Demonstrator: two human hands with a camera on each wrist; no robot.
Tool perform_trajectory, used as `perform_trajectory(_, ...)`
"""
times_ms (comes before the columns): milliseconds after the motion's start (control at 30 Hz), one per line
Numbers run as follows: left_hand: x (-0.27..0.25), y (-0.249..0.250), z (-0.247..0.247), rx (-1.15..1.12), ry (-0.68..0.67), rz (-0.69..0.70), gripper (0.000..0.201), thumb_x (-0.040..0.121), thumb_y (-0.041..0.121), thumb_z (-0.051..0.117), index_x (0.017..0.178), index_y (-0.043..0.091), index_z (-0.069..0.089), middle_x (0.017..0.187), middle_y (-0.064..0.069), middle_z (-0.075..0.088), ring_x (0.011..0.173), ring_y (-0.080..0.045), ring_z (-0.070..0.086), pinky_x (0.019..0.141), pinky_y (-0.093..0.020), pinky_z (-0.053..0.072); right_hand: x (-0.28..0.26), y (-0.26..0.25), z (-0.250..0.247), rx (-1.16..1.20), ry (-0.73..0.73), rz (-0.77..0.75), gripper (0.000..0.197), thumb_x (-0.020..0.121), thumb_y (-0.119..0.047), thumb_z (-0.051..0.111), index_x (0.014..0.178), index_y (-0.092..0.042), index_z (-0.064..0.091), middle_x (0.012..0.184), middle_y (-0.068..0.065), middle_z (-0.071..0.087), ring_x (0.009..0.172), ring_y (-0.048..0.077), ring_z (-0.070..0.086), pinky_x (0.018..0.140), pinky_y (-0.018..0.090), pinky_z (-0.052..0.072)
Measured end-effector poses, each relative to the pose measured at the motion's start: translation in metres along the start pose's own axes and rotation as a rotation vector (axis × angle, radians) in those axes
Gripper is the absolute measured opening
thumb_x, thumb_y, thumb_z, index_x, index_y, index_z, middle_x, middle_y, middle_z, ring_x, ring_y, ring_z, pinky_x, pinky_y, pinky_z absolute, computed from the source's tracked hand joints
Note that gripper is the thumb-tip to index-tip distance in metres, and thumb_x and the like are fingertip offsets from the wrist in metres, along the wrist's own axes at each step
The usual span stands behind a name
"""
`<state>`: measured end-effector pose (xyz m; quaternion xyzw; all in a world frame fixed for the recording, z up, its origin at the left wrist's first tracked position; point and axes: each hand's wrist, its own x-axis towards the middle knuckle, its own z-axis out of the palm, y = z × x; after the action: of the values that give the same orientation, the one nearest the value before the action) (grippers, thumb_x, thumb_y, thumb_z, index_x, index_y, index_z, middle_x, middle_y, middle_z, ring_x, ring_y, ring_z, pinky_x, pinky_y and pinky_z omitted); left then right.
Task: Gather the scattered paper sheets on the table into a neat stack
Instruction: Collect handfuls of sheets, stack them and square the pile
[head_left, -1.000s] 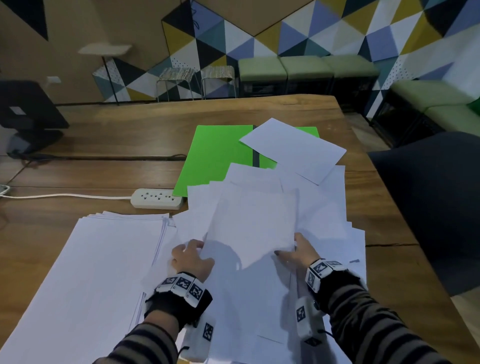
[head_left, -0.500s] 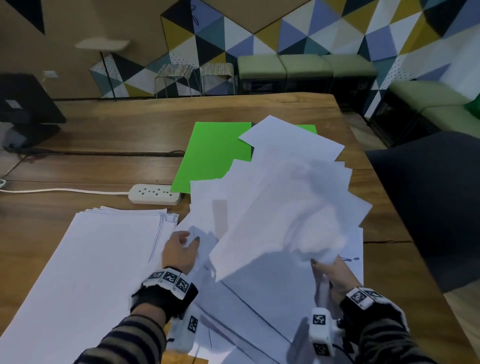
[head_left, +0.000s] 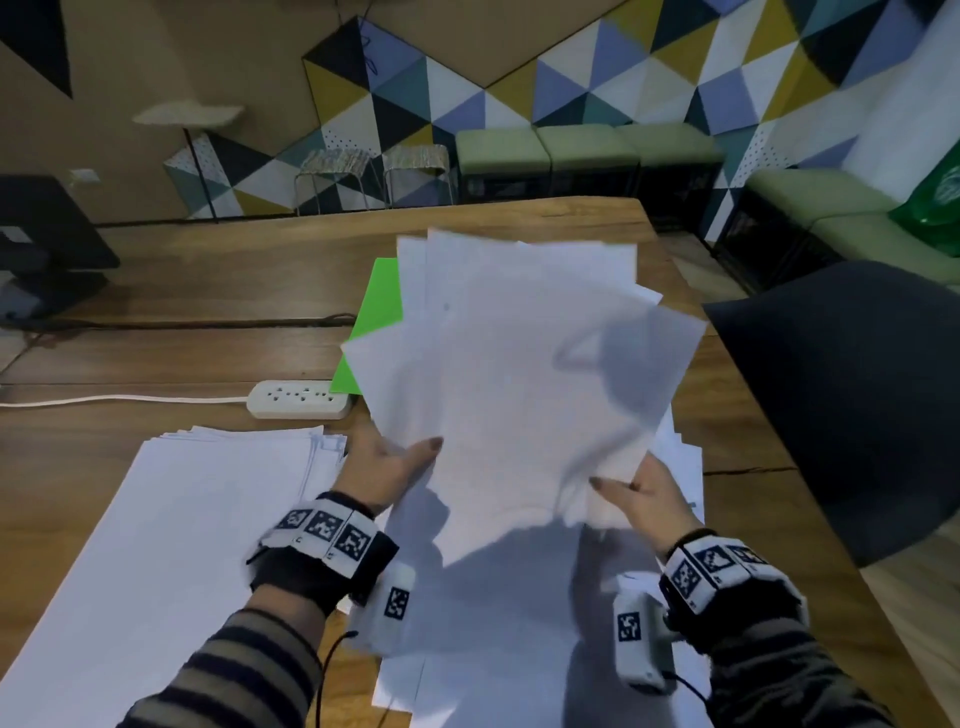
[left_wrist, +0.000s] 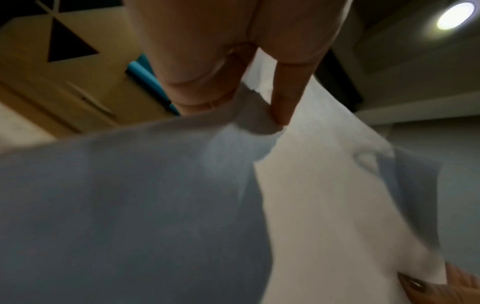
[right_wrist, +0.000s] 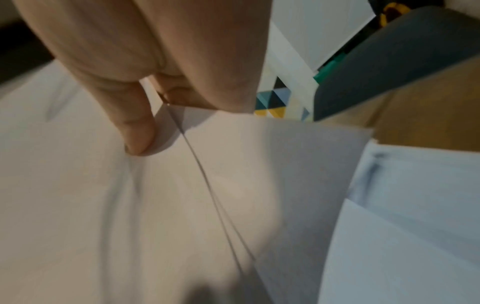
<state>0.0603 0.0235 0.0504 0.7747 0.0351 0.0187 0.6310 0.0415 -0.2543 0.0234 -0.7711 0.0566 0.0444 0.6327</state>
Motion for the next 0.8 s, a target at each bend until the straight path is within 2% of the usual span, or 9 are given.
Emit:
perform_trajectory(67, 0.000, 0.030, -0.003, -0.005, 0.083, 0.102, 0.025, 0.072, 0.014, 0.079, 0.070, 0.001, 0.057, 0.058, 0.009, 0.061, 0.058, -0.007, 0.061, 0.059, -0.006, 0.046, 0.002, -0.029, -0.002, 0.009, 0.049, -0.106, 0.026, 0.083, 0.005, 0.061, 0.094, -0.018, 0.058, 0.098, 0.006, 0.068, 0.094, 0.011, 0.065, 0.090, 0.030, 0.049)
perform_trajectory(167, -0.002, 0.068, -0.009, -0.032, 0.137, 0.206, 0.041, 0.064, 0.013, 0.084, 0.048, 0.016, 0.046, 0.037, 0.014, 0.048, 0.036, 0.006, 0.045, 0.051, -0.012, 0.042, 0.003, -0.064, -0.006, 0.115, 0.075, -0.215, 0.036, 0.084, 0.011, 0.057, 0.085, -0.025, 0.052, 0.085, -0.012, 0.064, 0.073, -0.014, 0.060, 0.073, 0.006, 0.045)
perform_trajectory(267, -0.003, 0.082, -0.021, -0.099, 0.174, 0.312, 0.026, 0.061, 0.004, 0.084, 0.075, 0.010, 0.063, 0.062, 0.015, 0.068, 0.062, 0.010, 0.062, 0.069, -0.009, 0.050, 0.000, -0.077, -0.009, 0.139, 0.091, -0.306, 0.033, 0.083, 0.012, 0.056, 0.089, -0.021, 0.054, 0.076, -0.019, 0.070, 0.075, -0.010, 0.062, 0.073, 0.009, 0.048)
perform_trajectory(333, -0.009, 0.091, -0.026, -0.116, 0.196, 0.378, 0.044, 0.054, 0.012, 0.088, 0.091, 0.011, 0.064, 0.079, 0.014, 0.070, 0.078, 0.005, 0.065, 0.079, -0.013, 0.051, -0.006, -0.083, -0.010, 0.171, 0.088, -0.357, 0.032, 0.083, 0.011, 0.057, 0.092, -0.019, 0.056, 0.079, -0.023, 0.070, 0.078, -0.008, 0.063, 0.072, 0.009, 0.049)
perform_trajectory(433, -0.017, 0.102, -0.026, -0.176, 0.221, 0.450, 0.042, 0.057, 0.011, 0.081, 0.092, 0.023, 0.063, 0.084, 0.019, 0.072, 0.084, -0.001, 0.067, 0.079, -0.015, 0.051, -0.013, -0.093, -0.007, 0.221, 0.086, -0.420, 0.033, 0.081, 0.010, 0.061, 0.097, -0.019, 0.057, 0.084, -0.020, 0.072, 0.083, -0.002, 0.065, 0.074, 0.012, 0.050)
perform_trajectory(533, -0.018, 0.114, -0.025, -0.220, 0.195, 0.499, 0.043, 0.052, 0.020, 0.085, 0.091, 0.022, 0.065, 0.085, 0.014, 0.073, 0.086, -0.006, 0.068, 0.077, -0.019, 0.052, -0.015, -0.101, -0.005, 0.210, 0.097, -0.449, 0.033, 0.081, 0.006, 0.063, 0.100, -0.021, 0.056, 0.087, -0.020, 0.071, 0.086, -0.001, 0.064, 0.078, 0.013, 0.051)
perform_trajectory(633, -0.017, 0.113, -0.022, -0.227, 0.109, 0.489, 0.045, 0.050, 0.018, 0.085, 0.090, 0.023, 0.066, 0.083, 0.016, 0.074, 0.084, -0.002, 0.069, 0.074, -0.015, 0.052, -0.018, -0.103, -0.002, 0.176, 0.075, -0.445, 0.036, 0.074, -0.008, 0.066, 0.108, -0.005, 0.056, 0.087, -0.012, 0.070, 0.084, -0.004, 0.063, 0.075, 0.011, 0.049)
perform_trajectory(700, -0.017, 0.105, -0.020, -0.218, 0.086, 0.471, 0.049, 0.050, 0.015, 0.085, 0.094, 0.021, 0.063, 0.084, 0.017, 0.073, 0.085, 0.001, 0.068, 0.074, -0.013, 0.051, -0.019, -0.103, 0.001, 0.170, 0.084, -0.444, 0.048, 0.076, 0.000, 0.071, 0.119, 0.004, 0.050, 0.098, -0.003, 0.065, 0.088, -0.004, 0.063, 0.075, 0.009, 0.048)
perform_trajectory(800, -0.015, 0.092, -0.022, -0.228, 0.057, 0.433, 0.063, 0.048, 0.025, 0.082, 0.105, 0.020, 0.057, 0.094, 0.013, 0.072, 0.093, -0.003, 0.066, 0.078, -0.016, 0.051, -0.022, -0.102, 0.007, 0.241, 0.088, -0.431, 0.060, 0.075, 0.007, 0.070, 0.128, -0.006, 0.045, 0.112, 0.004, 0.063, 0.102, 0.006, 0.062, 0.081, 0.014, 0.052)
